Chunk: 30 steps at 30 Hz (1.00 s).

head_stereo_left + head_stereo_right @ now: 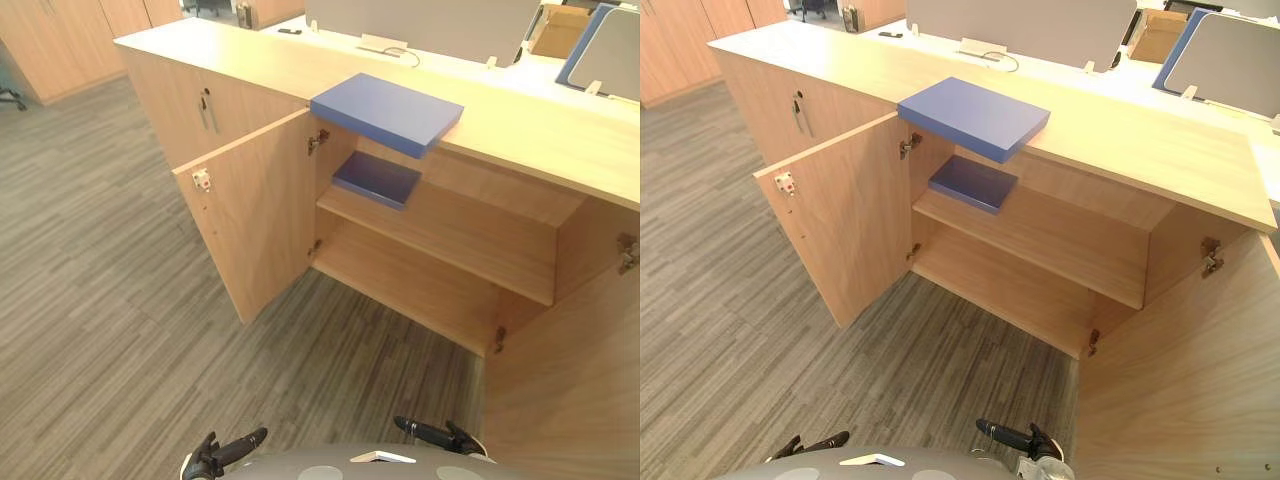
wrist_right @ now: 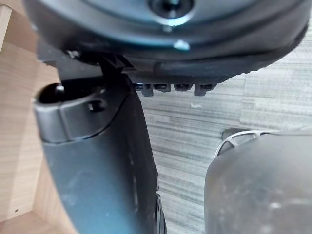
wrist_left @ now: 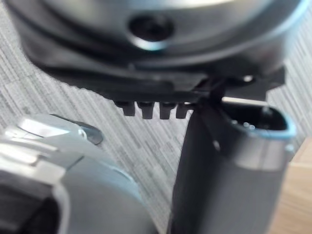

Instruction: Walk over to the cabinet, pick up the folder, carry it to the office cabinet, place the folder inside the office cabinet, then close the office cabinet door

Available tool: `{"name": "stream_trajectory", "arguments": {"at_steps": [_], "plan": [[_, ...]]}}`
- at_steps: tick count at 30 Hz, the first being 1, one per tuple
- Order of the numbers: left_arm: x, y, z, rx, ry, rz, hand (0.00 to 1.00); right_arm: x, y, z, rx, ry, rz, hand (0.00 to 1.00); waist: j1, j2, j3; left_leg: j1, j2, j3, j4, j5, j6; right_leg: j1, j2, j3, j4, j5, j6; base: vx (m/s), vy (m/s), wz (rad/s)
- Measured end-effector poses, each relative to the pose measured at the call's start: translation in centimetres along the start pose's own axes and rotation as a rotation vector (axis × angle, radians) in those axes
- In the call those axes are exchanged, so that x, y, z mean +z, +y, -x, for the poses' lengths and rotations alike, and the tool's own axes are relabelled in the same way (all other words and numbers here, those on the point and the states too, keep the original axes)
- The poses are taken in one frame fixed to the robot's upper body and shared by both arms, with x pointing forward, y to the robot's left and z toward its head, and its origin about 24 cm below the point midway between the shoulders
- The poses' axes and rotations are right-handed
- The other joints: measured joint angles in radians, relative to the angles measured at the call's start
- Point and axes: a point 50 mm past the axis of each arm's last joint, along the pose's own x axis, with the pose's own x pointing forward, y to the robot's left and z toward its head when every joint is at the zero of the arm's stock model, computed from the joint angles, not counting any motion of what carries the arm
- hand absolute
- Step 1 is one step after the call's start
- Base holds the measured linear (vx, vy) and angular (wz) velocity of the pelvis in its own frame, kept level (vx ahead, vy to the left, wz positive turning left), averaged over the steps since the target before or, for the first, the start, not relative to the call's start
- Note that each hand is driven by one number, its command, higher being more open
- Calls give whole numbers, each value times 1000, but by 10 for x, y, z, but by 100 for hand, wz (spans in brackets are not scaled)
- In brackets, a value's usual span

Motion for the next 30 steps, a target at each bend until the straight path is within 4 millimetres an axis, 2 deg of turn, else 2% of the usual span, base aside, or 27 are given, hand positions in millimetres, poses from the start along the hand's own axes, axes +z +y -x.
{"name": "stream_trajectory", "arguments": {"at_steps": [2,3,4,5,6,7,8,10,11,12,13,14,15,16,18,19,21,25,28,30], "plan": [[1,4,0,8,-3,-2,100,-3,3,0,7,13,14,100,1,-12,-4,-64,25,3,143,-48,-24,12,24,5,-29,-12,-13,161,-34,-14],[8,5,-2,10,-26,7,100,-7,5,1,10,26,15,100,4,-26,0,-127,43,3,299,-55,-31,39,37,10,-40,-2,-22,221,-80,-15],[14,4,-3,5,-50,3,100,-8,3,1,6,32,21,100,7,-21,2,-172,65,13,447,-52,-28,75,45,22,-57,2,-35,239,-92,-21],[14,5,-2,7,-52,1,100,-8,2,1,3,32,23,100,10,-17,5,-198,75,16,528,-36,-23,93,46,27,-65,-1,-40,247,-30,-40],[15,2,-3,-1,-56,5,100,-9,1,1,0,34,24,100,25,-24,8,-238,89,25,631,-46,-17,120,41,52,-66,-5,-48,181,21,-46],[17,0,-3,-6,-60,7,100,-8,0,1,-5,32,25,100,32,-17,10,-246,88,33,642,-70,-17,132,36,68,-66,-8,-52,258,91,-62],[18,-4,-4,-18,-64,11,100,-3,-2,0,-12,19,26,100,33,1,17,-278,76,42,635,-105,-8,146,23,94,-67,-9,-54,211,114,-54],[21,-7,-4,-28,-74,14,100,4,-2,-1,-14,3,16,100,33,9,23,-336,15,31,514,-107,1,156,-18,130,-63,-11,-51,211,169,-58],[22,-8,-4,-31,-79,14,100,4,-2,-1,-12,1,14,100,34,9,23,-354,-9,14,434,-81,10,159,-35,143,-62,-17,-42,206,225,-55],[22,-10,-4,-35,-83,16,100,5,-4,-1,-18,-3,4,100,34,22,25,-367,-36,-25,305,25,22,162,-41,156,-61,-38,-5,168,210,-48],[21,-11,-4,-36,-76,20,100,4,-5,-1,-21,0,3,100,41,16,29,-352,-47,-19,302,86,39,175,-49,178,-63,-53,23,141,171,-33],[22,-9,-4,-32,-78,16,100,0,-2,0,-15,7,2,100,39,14,25,-337,-62,-15,281,88,41,175,-63,182,-62,-52,22,186,170,-5],[29,-2,-6,-19,-98,-1,100,-4,6,0,9,16,10,100,35,-28,26,-332,-91,-12,257,92,50,171,-86,185,-64,-51,22,220,156,14],[33,0,-7,-12,-107,-4,100,-5,10,0,22,21,12,100,38,-43,31,-334,-97,-9,264,91,56,172,-93,190,-68,-49,23,205,138,13],[31,3,-6,2,-100,17,100,-5,12,0,27,19,15,100,44,-48,35,-334,-94,-1,272,86,65,173,-92,195,-76,-27,19,142,78,-9],[29,2,-6,5,-95,34,100,-4,11,0,28,16,15,100,58,-44,37,-317,-88,10,257,86,66,176,-90,202,-83,-8,19,117,69,-27],[21,1,-4,8,-75,54,100,-3,11,0,26,12,16,100,65,-36,33,-268,-89,35,201,98,74,180,-91,230,-83,14,21,68,53,-37],[15,0,-4,5,-46,50,100,0,9,-1,24,0,18,100,56,-26,6,-213,-103,57,89,155,72,166,-103,250,-85,33,23,-1,5,-24],[13,-6,-3,-17,-41,37,100,0,1,0,6,0,27,100,56,-7,-5,-199,-127,59,17,202,80,145,-120,251,-86,33,25,-87,-4,-4],[10,-9,-3,-24,-34,39,100,0,-1,0,2,2,30,100,60,8,-12,-188,-140,51,-8,201,74,135,-129,252,-78,33,25,-97,26,-10]]}}
